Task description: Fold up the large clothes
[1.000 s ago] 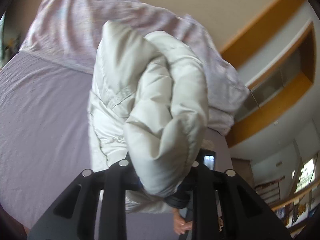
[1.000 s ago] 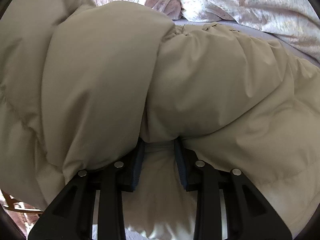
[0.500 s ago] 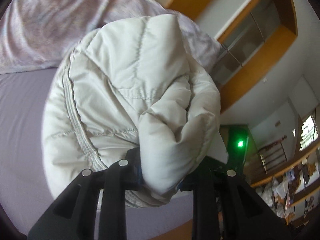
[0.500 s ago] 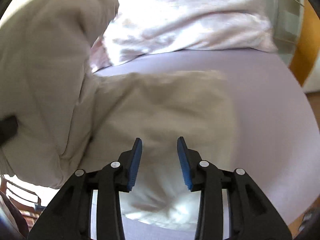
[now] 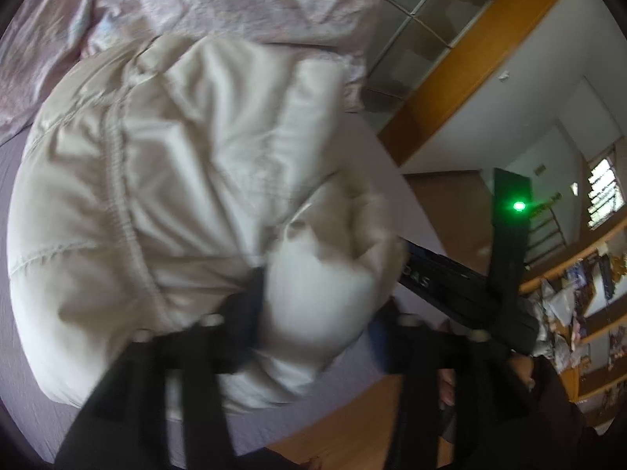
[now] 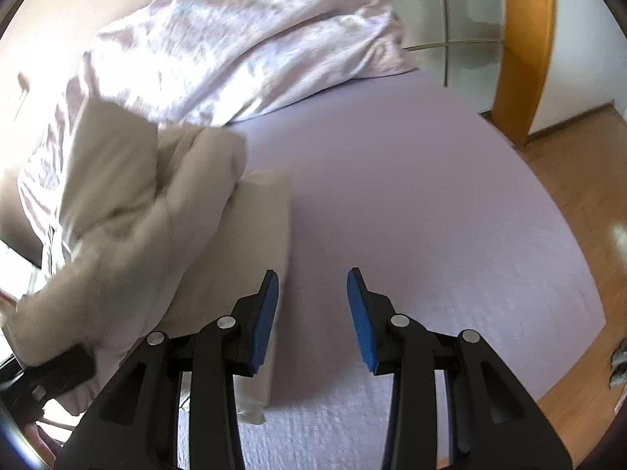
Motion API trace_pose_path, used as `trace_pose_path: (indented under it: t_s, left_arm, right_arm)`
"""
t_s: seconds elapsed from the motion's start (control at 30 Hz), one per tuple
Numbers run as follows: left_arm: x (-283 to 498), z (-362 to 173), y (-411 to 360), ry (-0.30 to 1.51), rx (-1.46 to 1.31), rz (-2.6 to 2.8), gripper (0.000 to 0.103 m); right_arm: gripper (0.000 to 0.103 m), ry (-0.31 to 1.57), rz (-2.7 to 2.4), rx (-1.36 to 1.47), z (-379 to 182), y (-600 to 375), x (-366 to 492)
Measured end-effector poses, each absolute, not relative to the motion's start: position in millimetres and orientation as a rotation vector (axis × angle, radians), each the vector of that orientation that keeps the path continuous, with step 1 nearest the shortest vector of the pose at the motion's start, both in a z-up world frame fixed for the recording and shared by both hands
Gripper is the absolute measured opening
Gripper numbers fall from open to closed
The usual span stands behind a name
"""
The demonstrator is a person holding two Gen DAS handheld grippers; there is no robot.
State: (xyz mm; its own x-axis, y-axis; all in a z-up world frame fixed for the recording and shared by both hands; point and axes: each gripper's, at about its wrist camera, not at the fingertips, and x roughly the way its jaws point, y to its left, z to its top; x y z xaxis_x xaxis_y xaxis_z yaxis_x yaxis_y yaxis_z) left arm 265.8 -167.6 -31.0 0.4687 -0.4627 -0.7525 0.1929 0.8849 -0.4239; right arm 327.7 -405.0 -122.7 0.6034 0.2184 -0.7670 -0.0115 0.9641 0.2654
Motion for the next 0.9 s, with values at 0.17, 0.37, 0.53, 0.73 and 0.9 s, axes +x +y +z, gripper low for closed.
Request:
trace_pose_path:
  t_s: [0.17,0.37,0.53,0.73,0.9]
  left_arm:
    - [259.0,-3.8,-173.0,0.972,-0.263,-0.429,0.069]
    - [256.4,26.1,-152.8,0.896,-0.189,-0.339,0.072]
    - [259.3,18.6,-110.7,0.892,-0.198,-0.218,0.072]
    - [281.3,11.7,-65.6,0.904,-0.211,-0.063,0.072]
    - [301.9,-4.8,-36.7,0.916,-0.237,0.074,0.072]
  right_arm:
    - [0.038,0.855,0.162,0.286,-97.2,-417.5,330.0]
    - [0.038,0.796,0.261,0.266,-58.5,-391.1,343.2]
    - [0.038,0.770,0.342,0.234,-36.0,-358.4,355.4]
    - [0.038,0.758,0.437,0.179,-20.0,-314.3,358.7]
    - [0.038,0.740,0.496,0.121,-15.9,-281.7,358.3]
